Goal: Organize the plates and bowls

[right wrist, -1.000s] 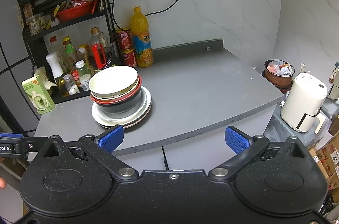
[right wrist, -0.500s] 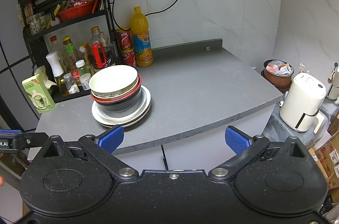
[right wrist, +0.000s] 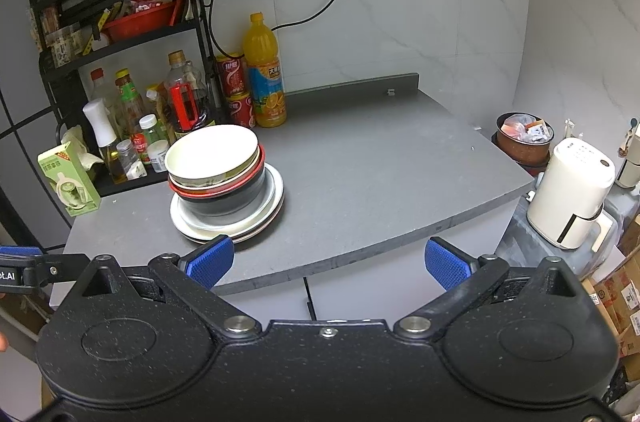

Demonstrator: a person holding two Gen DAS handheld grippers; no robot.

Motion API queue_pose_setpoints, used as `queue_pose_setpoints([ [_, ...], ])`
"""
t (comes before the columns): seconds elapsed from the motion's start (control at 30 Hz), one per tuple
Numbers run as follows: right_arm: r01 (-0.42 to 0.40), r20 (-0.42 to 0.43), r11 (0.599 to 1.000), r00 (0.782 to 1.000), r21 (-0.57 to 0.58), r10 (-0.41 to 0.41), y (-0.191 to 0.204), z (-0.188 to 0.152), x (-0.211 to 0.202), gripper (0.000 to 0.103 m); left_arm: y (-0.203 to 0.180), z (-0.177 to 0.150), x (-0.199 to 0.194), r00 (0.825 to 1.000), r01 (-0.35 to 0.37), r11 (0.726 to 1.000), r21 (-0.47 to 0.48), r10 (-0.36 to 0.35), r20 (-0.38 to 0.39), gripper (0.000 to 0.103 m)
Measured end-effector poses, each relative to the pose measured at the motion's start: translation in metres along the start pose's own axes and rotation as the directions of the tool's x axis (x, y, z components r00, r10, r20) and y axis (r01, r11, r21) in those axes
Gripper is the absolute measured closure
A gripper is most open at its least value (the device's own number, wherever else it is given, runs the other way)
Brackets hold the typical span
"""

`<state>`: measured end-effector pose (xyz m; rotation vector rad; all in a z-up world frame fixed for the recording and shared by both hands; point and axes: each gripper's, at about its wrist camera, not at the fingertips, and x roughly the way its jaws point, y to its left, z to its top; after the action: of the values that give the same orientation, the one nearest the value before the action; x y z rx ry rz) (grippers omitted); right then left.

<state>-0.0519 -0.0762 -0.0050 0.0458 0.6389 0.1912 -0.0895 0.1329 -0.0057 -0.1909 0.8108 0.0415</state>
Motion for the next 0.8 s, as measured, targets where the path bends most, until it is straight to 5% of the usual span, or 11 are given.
queue_pose_setpoints([
  [0.8,-0.012,0.004,1.000,1.000,0.027,0.012,-0.0013,0.0067,0.0015,0.000,-0.0029,0.0063,0.0038,1.000,0.008,1.000,0.007,-0.008,-0.007,0.002],
])
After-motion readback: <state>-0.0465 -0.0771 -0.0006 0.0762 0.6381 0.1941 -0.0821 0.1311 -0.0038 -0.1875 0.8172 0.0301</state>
